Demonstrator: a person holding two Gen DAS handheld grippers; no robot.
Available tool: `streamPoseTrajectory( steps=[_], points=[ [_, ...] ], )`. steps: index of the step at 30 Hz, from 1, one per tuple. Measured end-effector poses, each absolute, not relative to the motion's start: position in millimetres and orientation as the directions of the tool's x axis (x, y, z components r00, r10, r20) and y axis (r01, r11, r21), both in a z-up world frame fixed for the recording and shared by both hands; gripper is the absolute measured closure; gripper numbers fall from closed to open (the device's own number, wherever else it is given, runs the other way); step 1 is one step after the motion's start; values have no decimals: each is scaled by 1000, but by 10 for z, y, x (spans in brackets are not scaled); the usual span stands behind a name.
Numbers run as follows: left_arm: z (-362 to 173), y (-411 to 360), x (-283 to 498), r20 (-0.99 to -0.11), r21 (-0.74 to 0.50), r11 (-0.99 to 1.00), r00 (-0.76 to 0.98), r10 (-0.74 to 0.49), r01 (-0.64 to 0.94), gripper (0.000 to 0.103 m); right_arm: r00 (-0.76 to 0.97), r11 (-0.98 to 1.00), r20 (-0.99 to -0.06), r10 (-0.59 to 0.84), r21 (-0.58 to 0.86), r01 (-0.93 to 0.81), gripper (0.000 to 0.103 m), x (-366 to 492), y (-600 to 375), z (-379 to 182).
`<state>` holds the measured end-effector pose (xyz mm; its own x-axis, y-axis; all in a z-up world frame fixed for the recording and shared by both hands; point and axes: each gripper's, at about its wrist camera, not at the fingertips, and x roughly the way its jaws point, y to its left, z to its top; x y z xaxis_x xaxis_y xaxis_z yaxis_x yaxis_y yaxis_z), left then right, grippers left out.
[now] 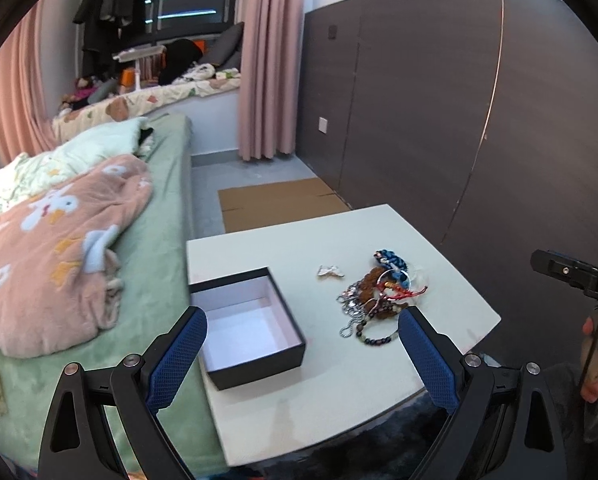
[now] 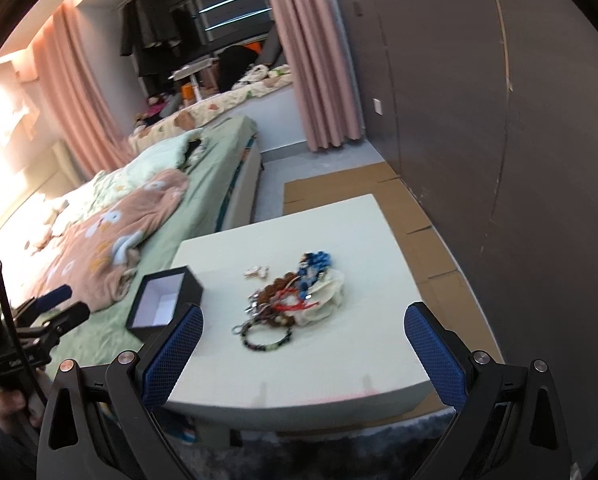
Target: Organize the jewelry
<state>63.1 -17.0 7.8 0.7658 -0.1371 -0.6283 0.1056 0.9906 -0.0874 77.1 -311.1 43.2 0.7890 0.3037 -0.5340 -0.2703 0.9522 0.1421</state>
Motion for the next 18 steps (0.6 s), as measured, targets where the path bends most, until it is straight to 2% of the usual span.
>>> streamPoseTrajectory(
  steps=[5, 9, 14, 18],
  points=[
    [-12, -309, 876, -650, -127, 981, 736, -192, 144, 14, 743, 950, -592, 312, 204, -236, 2, 1043, -3220, 316],
    [-95, -478, 1065, -669, -142, 974, 708, -226, 177, 25, 734, 929, -581, 352, 315, -196, 2, 1265, -3323, 217],
    [-228, -734, 1278, -683, -159, 959, 675, -278, 233, 26, 729, 886, -551, 406, 433, -166, 3, 1422, -3477, -5],
    [-399, -933, 1430, -718, -165, 946, 624, -309, 279, 26, 700, 862, -584, 410, 500, -88, 10, 1513, -3613, -254]
  ],
)
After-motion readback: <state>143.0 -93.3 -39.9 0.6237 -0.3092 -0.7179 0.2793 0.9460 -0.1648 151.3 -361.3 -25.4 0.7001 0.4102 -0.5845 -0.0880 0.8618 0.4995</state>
